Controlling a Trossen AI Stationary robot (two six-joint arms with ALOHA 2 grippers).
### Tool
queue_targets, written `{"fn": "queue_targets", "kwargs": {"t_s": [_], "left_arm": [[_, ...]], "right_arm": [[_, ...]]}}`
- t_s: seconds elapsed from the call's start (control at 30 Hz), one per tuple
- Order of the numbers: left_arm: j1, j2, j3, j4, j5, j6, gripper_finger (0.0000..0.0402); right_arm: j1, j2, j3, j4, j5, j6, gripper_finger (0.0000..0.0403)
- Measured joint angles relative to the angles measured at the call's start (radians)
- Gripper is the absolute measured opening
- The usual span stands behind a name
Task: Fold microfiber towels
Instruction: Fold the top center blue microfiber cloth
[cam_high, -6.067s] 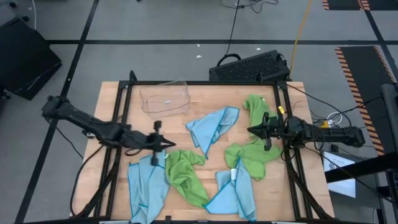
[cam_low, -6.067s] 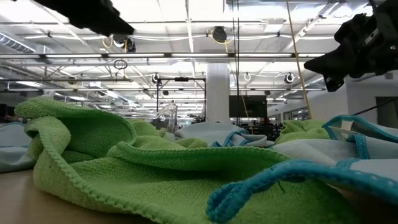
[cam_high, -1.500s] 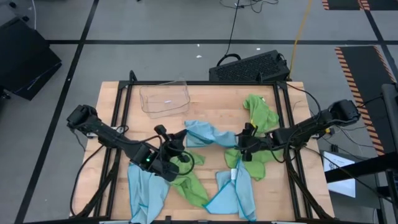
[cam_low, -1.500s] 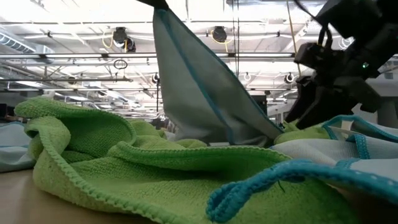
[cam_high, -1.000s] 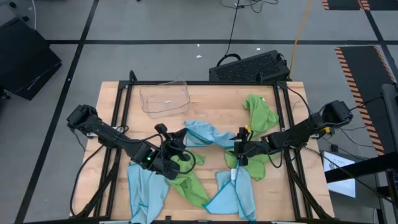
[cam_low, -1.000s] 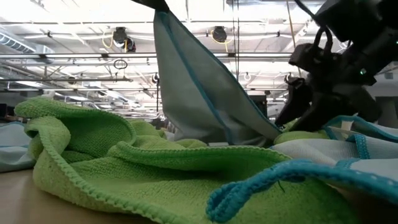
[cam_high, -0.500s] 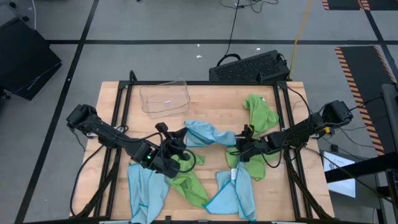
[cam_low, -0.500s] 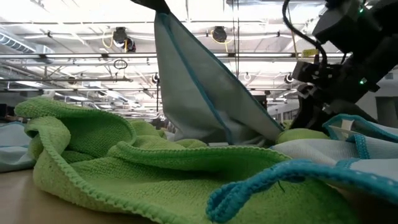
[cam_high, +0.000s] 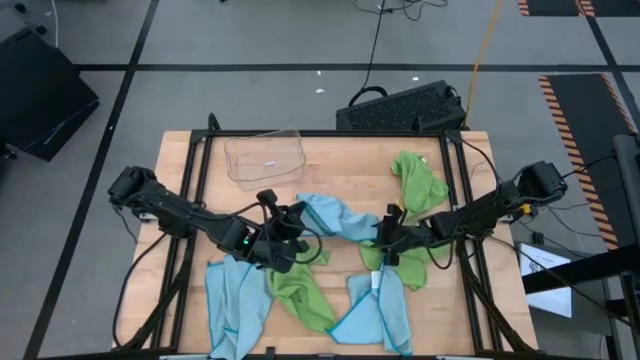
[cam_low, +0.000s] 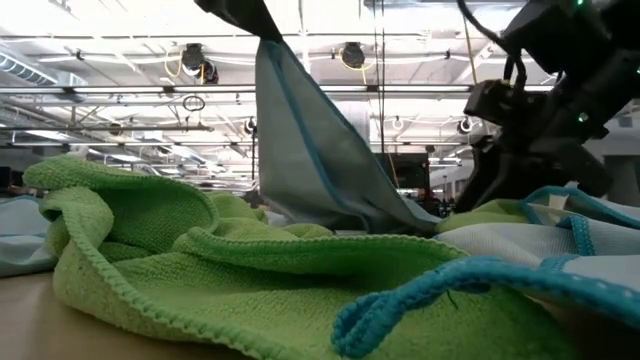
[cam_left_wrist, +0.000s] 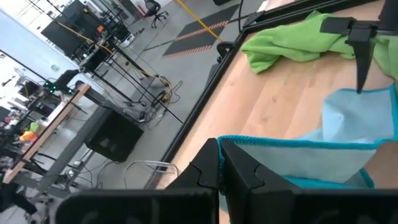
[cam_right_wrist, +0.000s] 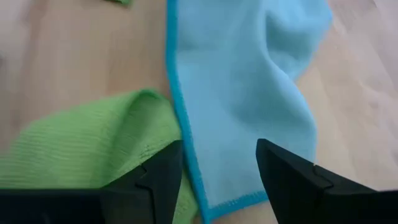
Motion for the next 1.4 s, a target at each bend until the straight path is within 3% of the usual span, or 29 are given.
{"fn": "queue_targets", "kwargs": {"t_s": [0.4, 0.53, 0.63, 0.77, 1.07, 1.4], "left_arm": [[-0.014, -0.025, 0.002, -0.041, -0.127, 0.000, 0.0010], [-0.017, -0.033, 0.002, -0.044, -0.146, -0.001, 0.0005], [-0.014, -0.030, 0.002, -0.049, -0.145, 0.000, 0.0007], [-0.002, -0.030, 0.002, -0.048, -0.139, -0.001, 0.0010], [0.022, -0.030, 0.002, -0.047, -0.114, -0.003, 0.0012], [0.024, -0.030, 0.001, -0.042, -0.088, -0.008, 0.0015]], "right_arm": [[0.029, -0.014, 0.001, -0.243, 0.001, 0.191, 0.0205], [0.045, -0.070, 0.001, -0.276, -0.053, 0.220, 0.0205], [0.058, -0.122, 0.020, -0.320, -0.029, 0.231, 0.0205], [0.077, -0.154, 0.022, -0.305, 0.019, 0.215, 0.0205], [0.083, -0.117, 0.023, -0.046, 0.019, 0.099, 0.0206], [0.055, -0.010, 0.023, -0.099, -0.009, 0.112, 0.0190]]}}
